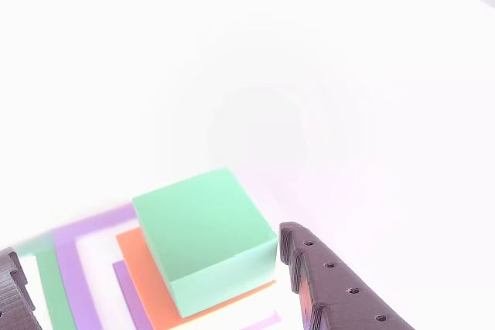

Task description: Tower of hanoi

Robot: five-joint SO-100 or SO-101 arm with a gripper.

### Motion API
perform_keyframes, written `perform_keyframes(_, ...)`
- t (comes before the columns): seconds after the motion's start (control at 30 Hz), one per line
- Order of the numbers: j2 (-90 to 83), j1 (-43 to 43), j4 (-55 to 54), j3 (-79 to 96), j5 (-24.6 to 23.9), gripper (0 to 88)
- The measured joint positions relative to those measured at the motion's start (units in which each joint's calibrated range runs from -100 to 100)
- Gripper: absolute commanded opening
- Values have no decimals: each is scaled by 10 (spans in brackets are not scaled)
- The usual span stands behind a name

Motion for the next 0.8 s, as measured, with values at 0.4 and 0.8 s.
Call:
perform_keyframes(0.4, 2, -3, -1, -2, 0, 287)
perform_keyframes(0.8, 7, -4, -2, -10, 0, 188)
